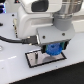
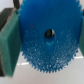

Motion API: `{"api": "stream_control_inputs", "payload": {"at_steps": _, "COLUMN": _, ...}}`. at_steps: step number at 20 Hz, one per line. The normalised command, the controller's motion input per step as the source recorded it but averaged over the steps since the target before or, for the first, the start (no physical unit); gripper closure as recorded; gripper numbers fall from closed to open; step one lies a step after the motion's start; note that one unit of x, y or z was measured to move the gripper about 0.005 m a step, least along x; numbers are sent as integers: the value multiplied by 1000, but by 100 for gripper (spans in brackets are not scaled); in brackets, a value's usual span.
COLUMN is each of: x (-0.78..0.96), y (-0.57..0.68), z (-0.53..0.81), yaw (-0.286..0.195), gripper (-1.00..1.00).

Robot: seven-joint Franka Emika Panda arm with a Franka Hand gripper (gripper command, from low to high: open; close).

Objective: Insert the blue gear onto the right peg, followed by the red gear

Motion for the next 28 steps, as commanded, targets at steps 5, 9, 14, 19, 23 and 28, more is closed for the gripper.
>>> {"api": "stream_control_inputs", "payload": {"at_steps": 5, "x": 3, "y": 0, "z": -227, "yaw": 0, "gripper": 100}}
{"api": "stream_control_inputs", "payload": {"at_steps": 9, "x": 13, "y": 0, "z": -362, "yaw": 0, "gripper": 100}}
{"api": "stream_control_inputs", "payload": {"at_steps": 14, "x": 1, "y": 0, "z": -315, "yaw": 0, "gripper": 100}}
{"api": "stream_control_inputs", "payload": {"at_steps": 19, "x": -266, "y": 63, "z": 301, "yaw": 0, "gripper": -100}}
{"api": "stream_control_inputs", "payload": {"at_steps": 23, "x": -491, "y": 4, "z": 308, "yaw": 0, "gripper": -100}}
{"api": "stream_control_inputs", "payload": {"at_steps": 28, "x": -757, "y": 9, "z": 85, "yaw": 0, "gripper": -100}}
